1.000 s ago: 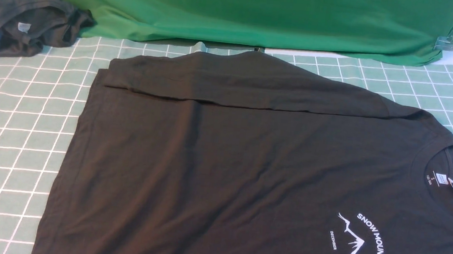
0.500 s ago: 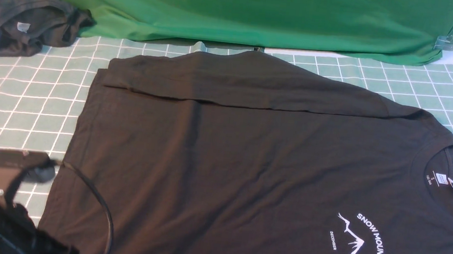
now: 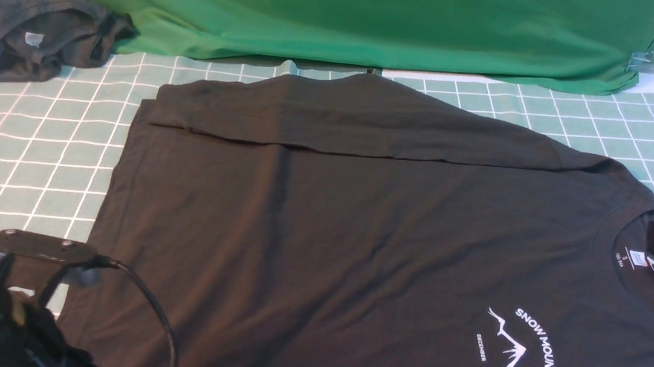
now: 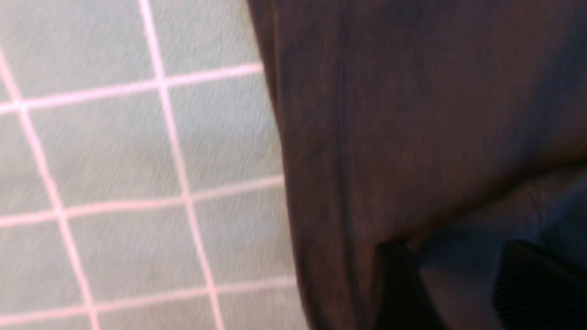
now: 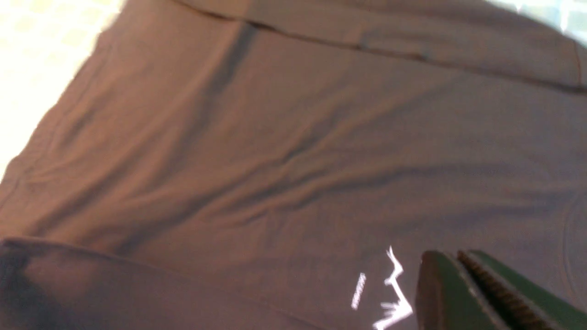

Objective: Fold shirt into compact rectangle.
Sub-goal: 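Grasp the left edge of the dark T-shirt lying flat on the table, then fold the left side of the black T-shirt inward over its body, then grab the top left corner of the dark shirt with the left gripper, then fold the left side of the dark shirt inward over its body with the left gripper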

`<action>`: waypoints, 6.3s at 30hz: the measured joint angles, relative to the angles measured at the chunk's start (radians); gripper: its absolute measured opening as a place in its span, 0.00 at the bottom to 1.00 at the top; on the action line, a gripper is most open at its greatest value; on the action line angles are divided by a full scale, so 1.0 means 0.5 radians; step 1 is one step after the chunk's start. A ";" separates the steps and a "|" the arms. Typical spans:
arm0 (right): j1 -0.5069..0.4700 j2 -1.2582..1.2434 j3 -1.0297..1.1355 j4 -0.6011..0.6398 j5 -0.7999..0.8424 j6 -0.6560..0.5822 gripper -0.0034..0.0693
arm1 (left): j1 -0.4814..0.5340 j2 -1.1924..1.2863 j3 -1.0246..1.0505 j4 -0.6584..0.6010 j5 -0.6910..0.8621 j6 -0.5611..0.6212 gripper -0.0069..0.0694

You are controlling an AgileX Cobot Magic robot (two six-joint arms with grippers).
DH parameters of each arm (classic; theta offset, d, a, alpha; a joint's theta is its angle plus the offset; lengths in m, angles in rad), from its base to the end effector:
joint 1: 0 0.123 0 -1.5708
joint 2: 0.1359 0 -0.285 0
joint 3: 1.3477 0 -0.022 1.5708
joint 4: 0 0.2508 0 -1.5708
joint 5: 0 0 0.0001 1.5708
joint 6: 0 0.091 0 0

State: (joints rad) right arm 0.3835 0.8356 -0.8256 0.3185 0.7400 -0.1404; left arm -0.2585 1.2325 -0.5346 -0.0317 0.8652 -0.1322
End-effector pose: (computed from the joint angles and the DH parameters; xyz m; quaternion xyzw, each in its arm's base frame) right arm 0.1403 0.0773 0.3466 -0.1734 0.8722 0.1989 0.4119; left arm 0.1631 -0.0454 0.1858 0.0534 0.9974 -0.0215 0.0441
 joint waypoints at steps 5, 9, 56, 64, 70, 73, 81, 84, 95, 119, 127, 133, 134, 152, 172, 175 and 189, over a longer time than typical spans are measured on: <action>0.024 0.000 0.000 0.005 -0.013 -0.006 0.10 | 0.000 0.168 0.000 -0.007 -0.093 0.020 0.69; 0.032 0.000 0.000 0.007 -0.015 -0.016 0.10 | 0.000 0.293 0.000 -0.027 -0.118 0.025 0.78; 0.032 0.000 0.000 0.007 -0.052 -0.043 0.13 | 0.000 0.135 -0.919 0.268 0.298 -0.036 0.10; 0.032 0.000 0.000 0.007 -0.052 -0.043 0.15 | 0.034 0.476 -1.212 0.393 0.241 -0.121 0.10; 0.032 0.000 0.000 0.007 -0.052 -0.043 0.16 | 0.171 0.755 -1.341 0.421 0.240 -0.139 0.10; 0.032 0.000 0.000 0.007 -0.052 -0.043 0.16 | 0.232 0.876 -1.391 0.421 0.239 -0.140 0.10; 0.032 0.000 0.000 0.007 -0.052 -0.043 0.17 | 0.272 0.968 -1.438 0.450 0.117 -0.140 0.10; 0.032 0.000 0.000 0.007 -0.052 -0.043 0.17 | 0.272 0.969 -1.438 0.458 0.073 -0.140 0.10; 0.032 0.000 0.000 0.009 -0.052 -0.043 0.18 | 0.272 0.969 -1.438 0.468 0.015 -0.140 0.23; 0.032 0.000 0.000 0.009 -0.050 -0.043 0.19 | 0.439 1.597 -2.091 0.207 -0.386 -0.418 0.70; 0.032 0.000 0.000 0.009 -0.040 -0.043 0.19 | 0.479 1.937 -2.410 0.180 -0.307 -0.409 0.68; 0.032 0.000 0.000 0.007 0.009 -0.043 0.19 | 0.481 2.018 -2.456 0.175 -0.367 -0.409 0.68; 0.032 0.000 0.000 0.007 0.009 -0.043 0.19 | 0.481 2.029 -2.456 0.168 -0.373 -0.409 0.68; 0.032 0.000 0.000 0.005 0.010 -0.043 0.21 | 0.478 2.075 -2.473 0.136 -0.360 -0.350 0.18; 0.015 0.002 0.000 -0.529 -0.081 0.069 0.22 | 0.477 1.513 -2.456 -0.020 0.423 0.022 0.12; -0.012 0.013 0.000 -0.596 -0.081 0.116 0.22 | 0.477 1.376 -2.366 -0.063 0.464 0.053 0.12; -0.048 0.081 0.000 -0.637 -0.131 0.130 0.22 | 0.475 0.425 -1.181 -0.206 0.307 -0.040 0.12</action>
State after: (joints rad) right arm 0.3593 0.8763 -0.8256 0.0000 0.6744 -0.0752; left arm -0.0209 1.4449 -1.1249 -0.1349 1.0188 -0.1524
